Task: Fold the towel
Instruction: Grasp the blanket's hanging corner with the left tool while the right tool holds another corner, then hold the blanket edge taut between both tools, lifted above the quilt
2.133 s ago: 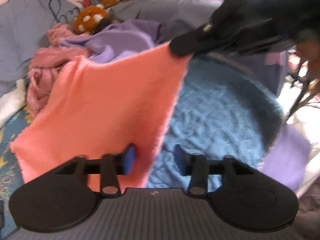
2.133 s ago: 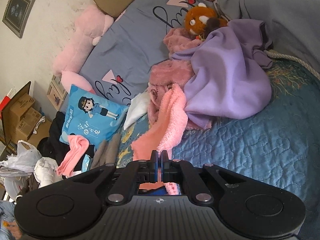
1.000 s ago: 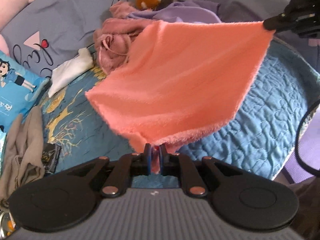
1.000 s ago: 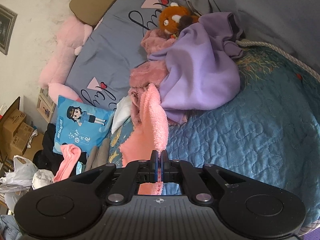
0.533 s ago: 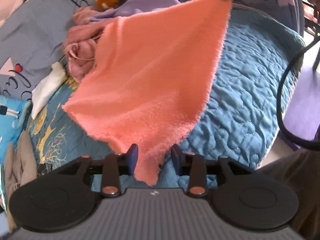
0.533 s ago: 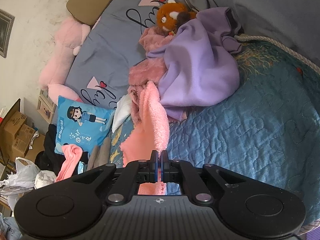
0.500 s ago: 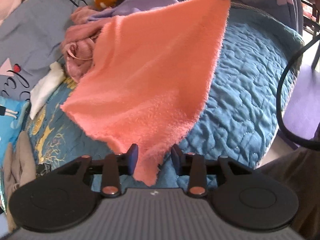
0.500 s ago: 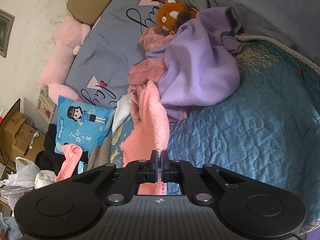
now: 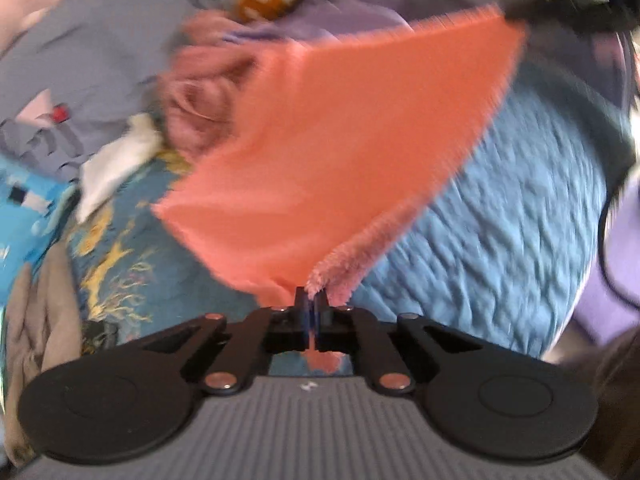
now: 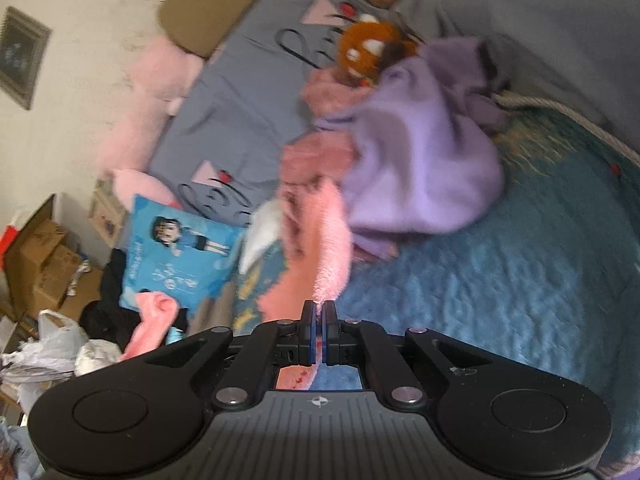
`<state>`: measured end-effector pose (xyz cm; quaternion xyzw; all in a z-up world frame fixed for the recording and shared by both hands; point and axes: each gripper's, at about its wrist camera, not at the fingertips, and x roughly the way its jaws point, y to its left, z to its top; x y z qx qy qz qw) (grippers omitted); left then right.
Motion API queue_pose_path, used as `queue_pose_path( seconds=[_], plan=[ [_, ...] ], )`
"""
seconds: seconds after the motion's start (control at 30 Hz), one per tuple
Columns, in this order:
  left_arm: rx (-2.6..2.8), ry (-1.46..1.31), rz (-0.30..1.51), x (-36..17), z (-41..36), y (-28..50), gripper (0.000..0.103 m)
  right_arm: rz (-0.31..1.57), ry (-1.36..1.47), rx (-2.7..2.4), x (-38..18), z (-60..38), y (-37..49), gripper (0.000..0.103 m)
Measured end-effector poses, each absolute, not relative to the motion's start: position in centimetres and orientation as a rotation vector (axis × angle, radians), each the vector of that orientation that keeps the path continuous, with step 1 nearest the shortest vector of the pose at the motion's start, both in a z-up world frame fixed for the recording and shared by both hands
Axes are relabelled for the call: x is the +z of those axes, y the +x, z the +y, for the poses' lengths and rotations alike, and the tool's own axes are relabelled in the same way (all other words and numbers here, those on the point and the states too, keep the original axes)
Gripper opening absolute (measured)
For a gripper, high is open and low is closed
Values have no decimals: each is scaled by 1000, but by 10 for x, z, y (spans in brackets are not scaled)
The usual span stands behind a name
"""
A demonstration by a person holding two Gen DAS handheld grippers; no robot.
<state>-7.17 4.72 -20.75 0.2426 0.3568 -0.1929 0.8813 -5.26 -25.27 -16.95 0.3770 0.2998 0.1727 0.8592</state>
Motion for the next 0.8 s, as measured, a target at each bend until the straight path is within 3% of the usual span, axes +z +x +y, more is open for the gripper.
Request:
queue_pose_path(
  seconds=[0.23,0.5,0.8],
  plan=[
    [-292,280,581,-128,100,-70,2,522,762,504,-117,-235,-38,3],
    [-185,295,421,-23,127,-77,2,365,669,654,-31,-216,-21,3],
    [-90,258,399,40,124,-89,2,306,652,715,6,-208,-24,3]
  ],
)
